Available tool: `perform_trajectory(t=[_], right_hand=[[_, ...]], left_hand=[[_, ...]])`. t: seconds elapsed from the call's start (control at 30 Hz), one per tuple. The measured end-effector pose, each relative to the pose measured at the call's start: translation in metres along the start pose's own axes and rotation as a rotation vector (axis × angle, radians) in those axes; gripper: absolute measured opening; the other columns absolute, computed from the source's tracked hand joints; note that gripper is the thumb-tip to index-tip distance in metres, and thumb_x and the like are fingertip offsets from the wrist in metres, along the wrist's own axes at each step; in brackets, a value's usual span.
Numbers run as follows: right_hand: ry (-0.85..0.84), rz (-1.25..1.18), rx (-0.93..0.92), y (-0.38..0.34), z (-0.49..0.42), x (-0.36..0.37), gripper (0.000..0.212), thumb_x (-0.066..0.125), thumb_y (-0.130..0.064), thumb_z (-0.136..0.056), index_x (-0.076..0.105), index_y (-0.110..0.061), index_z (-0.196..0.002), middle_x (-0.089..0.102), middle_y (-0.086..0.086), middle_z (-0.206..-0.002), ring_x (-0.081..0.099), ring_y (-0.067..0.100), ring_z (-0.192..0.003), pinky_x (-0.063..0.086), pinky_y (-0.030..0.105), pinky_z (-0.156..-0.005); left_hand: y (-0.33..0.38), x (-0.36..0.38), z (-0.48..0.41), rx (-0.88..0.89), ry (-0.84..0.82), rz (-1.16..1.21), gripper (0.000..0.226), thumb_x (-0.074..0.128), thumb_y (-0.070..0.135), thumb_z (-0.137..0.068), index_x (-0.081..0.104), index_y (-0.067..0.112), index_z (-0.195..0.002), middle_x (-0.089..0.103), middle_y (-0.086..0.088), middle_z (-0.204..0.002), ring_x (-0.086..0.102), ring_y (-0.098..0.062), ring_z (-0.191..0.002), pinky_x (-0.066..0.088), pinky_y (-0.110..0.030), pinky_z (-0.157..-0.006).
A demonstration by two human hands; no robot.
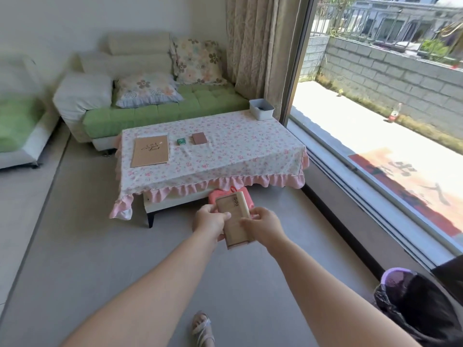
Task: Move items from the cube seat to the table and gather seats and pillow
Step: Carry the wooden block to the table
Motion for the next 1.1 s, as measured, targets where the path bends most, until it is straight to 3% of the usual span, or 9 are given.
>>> perform_trajectory(t=[0.13,0.3,0.5,0.67,0.77,0.9,0.97,1.1], right_hand=[[0.006,0.008,0.001,-0.018,-0.061,0.008,0.027,0.065,-0.018,-0.082,0.061,-0.014,-0.108,0.055,-0.006,-0.082,0.056,0.019,-0.086,0.049,0.030,-0.077],[0.016,0.000,0.001,-0.057,-0.142,0.017,0.022,0.065,-0.017,-0.080,0.062,-0.015,-0.101,0.061,0.002,-0.096,0.060,0.019,-0.088,0.051,0.032,-0.081],[0.041,-0.035,0.013,-0.117,-0.241,0.024,0.029,0.064,-0.020,-0.079,0.060,-0.016,-0.107,0.065,0.006,-0.102,0.066,0.026,-0.097,0.055,0.044,-0.086],[0.044,-0.019,0.050,-0.133,-0.292,0.031,0.030,0.065,-0.019,-0.078,0.061,-0.015,-0.107,0.065,0.009,-0.102,0.065,0.028,-0.099,0.055,0.045,-0.087],[0.044,-0.019,0.063,-0.141,-0.326,0.032,0.034,0.064,-0.019,-0.079,0.060,-0.014,-0.113,0.067,0.009,-0.106,0.065,0.026,-0.099,0.054,0.038,-0.087],[-0.015,-0.030,0.077,-0.153,-0.375,0.034,0.033,0.063,-0.016,-0.081,0.058,-0.013,-0.113,0.062,0.000,-0.083,0.064,0.023,-0.084,0.054,0.035,-0.079],[-0.048,-0.028,0.062,-0.162,-0.407,0.036,0.032,0.062,-0.016,-0.081,0.059,-0.013,-0.112,0.060,-0.002,-0.078,0.063,0.021,-0.080,0.053,0.033,-0.076],[-0.094,-0.067,0.039,-0.188,-0.479,0.031,0.029,0.063,-0.015,-0.081,0.058,-0.013,-0.110,0.062,0.001,-0.078,0.064,0.022,-0.076,0.056,0.036,-0.074]], left_hand=[[0.024,0.012,-0.060,0.012,0.003,0.031,0.037,0.064,-0.001,-0.083,0.060,0.010,-0.117,0.065,-0.012,-0.110,0.062,-0.025,-0.084,0.054,-0.035,-0.068],[0.072,0.022,-0.137,0.015,-0.012,0.025,0.028,0.064,-0.001,-0.082,0.062,0.014,-0.105,0.066,-0.011,-0.109,0.064,-0.032,-0.100,0.055,-0.045,-0.080],[0.149,0.035,-0.227,0.071,-0.005,-0.024,0.024,0.068,0.005,-0.078,0.058,0.026,-0.082,0.067,-0.009,-0.107,0.065,-0.032,-0.099,0.055,-0.050,-0.087],[0.165,0.044,-0.283,0.034,-0.002,-0.068,0.024,0.071,0.010,-0.072,0.060,0.028,-0.084,0.070,-0.011,-0.108,0.067,-0.032,-0.096,0.056,-0.051,-0.085],[0.178,0.054,-0.311,0.017,-0.002,-0.056,0.026,0.071,0.011,-0.073,0.062,0.027,-0.093,0.070,-0.010,-0.108,0.068,-0.032,-0.096,0.056,-0.050,-0.085],[0.196,0.066,-0.349,-0.017,0.014,-0.057,0.024,0.071,0.014,-0.072,0.060,0.030,-0.087,0.069,-0.010,-0.106,0.068,-0.032,-0.093,0.057,-0.047,-0.083],[0.212,0.073,-0.376,0.013,0.051,-0.059,0.028,0.069,0.009,-0.079,0.061,0.024,-0.101,0.068,-0.011,-0.105,0.067,-0.031,-0.094,0.056,-0.039,-0.079],[0.252,0.096,-0.432,0.048,0.091,-0.045,0.035,0.066,0.006,-0.084,0.058,0.018,-0.117,0.064,-0.011,-0.103,0.064,-0.030,-0.095,0.055,-0.038,-0.079]])
Point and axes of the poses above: each hand's wrist, its own z-axis away from the middle knuckle, its own x-axis out of the palm, y = z × x, the point moved 1 cm from there along -z, towards the middle knuckle
